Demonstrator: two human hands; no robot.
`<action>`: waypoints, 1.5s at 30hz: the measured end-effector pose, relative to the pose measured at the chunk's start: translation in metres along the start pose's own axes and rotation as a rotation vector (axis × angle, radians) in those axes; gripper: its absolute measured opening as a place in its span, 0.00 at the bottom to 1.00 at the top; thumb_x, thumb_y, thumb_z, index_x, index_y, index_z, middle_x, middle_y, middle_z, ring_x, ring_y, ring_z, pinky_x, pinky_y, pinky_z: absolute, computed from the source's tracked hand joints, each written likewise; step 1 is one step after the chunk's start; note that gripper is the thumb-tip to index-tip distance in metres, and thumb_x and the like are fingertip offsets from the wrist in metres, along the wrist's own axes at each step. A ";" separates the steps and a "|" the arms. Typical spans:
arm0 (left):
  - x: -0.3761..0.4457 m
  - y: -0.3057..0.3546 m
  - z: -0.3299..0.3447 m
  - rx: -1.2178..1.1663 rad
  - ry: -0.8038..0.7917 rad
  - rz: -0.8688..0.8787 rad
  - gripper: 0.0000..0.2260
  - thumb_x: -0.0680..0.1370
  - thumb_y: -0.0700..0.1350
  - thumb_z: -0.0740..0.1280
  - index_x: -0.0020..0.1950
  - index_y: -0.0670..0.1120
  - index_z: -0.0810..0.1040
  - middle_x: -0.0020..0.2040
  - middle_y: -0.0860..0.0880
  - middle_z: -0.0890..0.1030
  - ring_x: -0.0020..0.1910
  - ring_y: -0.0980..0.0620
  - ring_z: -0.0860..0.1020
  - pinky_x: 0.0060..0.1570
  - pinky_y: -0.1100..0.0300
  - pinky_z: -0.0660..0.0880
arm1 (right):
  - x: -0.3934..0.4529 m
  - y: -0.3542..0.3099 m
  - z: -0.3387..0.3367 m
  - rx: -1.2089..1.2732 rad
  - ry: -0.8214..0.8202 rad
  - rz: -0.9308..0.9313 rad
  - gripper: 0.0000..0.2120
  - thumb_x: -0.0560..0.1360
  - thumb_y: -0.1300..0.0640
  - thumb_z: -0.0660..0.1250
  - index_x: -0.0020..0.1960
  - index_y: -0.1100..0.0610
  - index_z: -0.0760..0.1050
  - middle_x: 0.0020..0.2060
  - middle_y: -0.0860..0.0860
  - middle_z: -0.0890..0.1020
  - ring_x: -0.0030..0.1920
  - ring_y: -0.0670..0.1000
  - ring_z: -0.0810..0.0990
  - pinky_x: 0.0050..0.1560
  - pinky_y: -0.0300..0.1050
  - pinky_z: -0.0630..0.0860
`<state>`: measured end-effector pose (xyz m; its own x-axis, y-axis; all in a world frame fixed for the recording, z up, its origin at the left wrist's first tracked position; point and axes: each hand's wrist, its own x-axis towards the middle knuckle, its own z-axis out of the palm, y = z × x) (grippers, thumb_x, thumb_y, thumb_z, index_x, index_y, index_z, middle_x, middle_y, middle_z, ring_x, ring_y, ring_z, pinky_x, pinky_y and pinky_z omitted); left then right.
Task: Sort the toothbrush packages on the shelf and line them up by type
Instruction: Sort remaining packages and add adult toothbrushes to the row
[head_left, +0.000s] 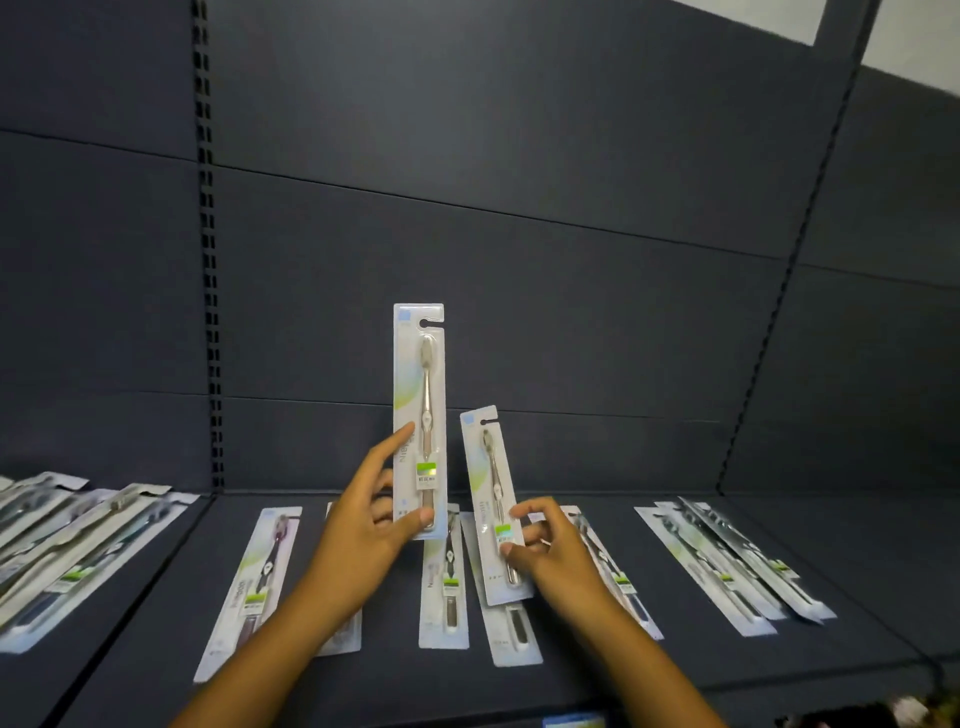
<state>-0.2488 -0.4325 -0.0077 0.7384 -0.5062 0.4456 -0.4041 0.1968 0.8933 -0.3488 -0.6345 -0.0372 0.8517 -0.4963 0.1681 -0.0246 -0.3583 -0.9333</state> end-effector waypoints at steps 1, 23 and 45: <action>0.000 0.000 0.003 0.010 0.007 0.000 0.32 0.74 0.33 0.70 0.71 0.59 0.66 0.58 0.54 0.80 0.55 0.57 0.82 0.46 0.65 0.80 | 0.001 0.005 0.000 -0.011 -0.029 0.025 0.12 0.75 0.63 0.70 0.55 0.51 0.73 0.42 0.52 0.82 0.41 0.49 0.85 0.43 0.43 0.82; -0.074 0.037 0.016 0.223 0.121 -0.111 0.33 0.72 0.39 0.74 0.70 0.64 0.66 0.63 0.54 0.77 0.57 0.52 0.81 0.51 0.53 0.82 | 0.003 0.012 -0.023 -0.802 -0.204 -0.131 0.19 0.76 0.43 0.66 0.61 0.53 0.69 0.60 0.53 0.74 0.59 0.54 0.74 0.53 0.47 0.73; -0.015 -0.012 0.072 0.804 -0.379 -0.536 0.25 0.79 0.47 0.66 0.75 0.45 0.63 0.74 0.45 0.68 0.70 0.46 0.70 0.64 0.58 0.69 | 0.015 -0.028 -0.067 -1.126 -0.218 -0.089 0.34 0.75 0.40 0.66 0.75 0.53 0.59 0.74 0.52 0.64 0.71 0.56 0.67 0.68 0.52 0.70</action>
<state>-0.2935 -0.4878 -0.0293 0.7654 -0.6205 -0.1710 -0.4165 -0.6800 0.6034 -0.3707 -0.6851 0.0127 0.9437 -0.3256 0.0582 -0.3199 -0.9432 -0.0899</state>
